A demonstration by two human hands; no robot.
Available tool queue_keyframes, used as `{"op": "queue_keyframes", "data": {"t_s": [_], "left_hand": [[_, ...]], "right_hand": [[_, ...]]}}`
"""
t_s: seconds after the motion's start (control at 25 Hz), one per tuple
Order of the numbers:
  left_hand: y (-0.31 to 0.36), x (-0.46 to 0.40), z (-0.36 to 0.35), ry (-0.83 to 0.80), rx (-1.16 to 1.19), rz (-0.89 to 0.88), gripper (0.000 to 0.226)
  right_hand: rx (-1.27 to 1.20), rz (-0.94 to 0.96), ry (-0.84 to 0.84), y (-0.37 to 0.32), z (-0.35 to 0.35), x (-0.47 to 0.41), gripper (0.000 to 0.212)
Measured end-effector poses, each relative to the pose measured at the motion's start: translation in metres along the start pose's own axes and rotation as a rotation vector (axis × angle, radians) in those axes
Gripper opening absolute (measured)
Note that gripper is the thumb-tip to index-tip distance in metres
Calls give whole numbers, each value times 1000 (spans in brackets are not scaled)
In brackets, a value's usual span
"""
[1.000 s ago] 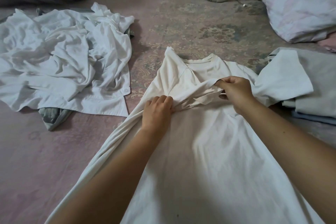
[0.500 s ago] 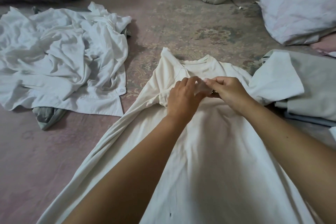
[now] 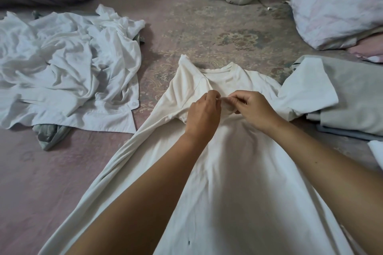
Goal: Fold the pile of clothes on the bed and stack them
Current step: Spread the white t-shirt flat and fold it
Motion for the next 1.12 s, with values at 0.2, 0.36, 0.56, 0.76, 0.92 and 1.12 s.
{"op": "queue_keyframes", "data": {"t_s": [0.2,0.36,0.56,0.76,0.92,1.12], "left_hand": [[0,1,4,-52,196,157,29],[1,5,18,-110,0,49,33],[-3,15,39,22,-216,-19,12],[-23,33,60,77,-246,358,26],[-37,53,66,136,52,458,16],[-32,73,62,-57,29,170,14]], "right_hand": [[143,47,100,-9,5,-1,16],[258,156,165,-20,3,1,13],[316,220,237,-14,6,6,15],[292,165,302,-9,9,11,13],[293,-10,286,-1,9,12,17],[-120,-291,187,17,16,15,21]]}}
Point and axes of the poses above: each hand's wrist, its own x-axis away from the middle knuckle, its own z-axis out of the back of the hand, y = z × x, the point moved 5 cm from there along -x, towards the middle knuckle, and after that the axes turned 10 degrees about x, right-handed, at the moved point
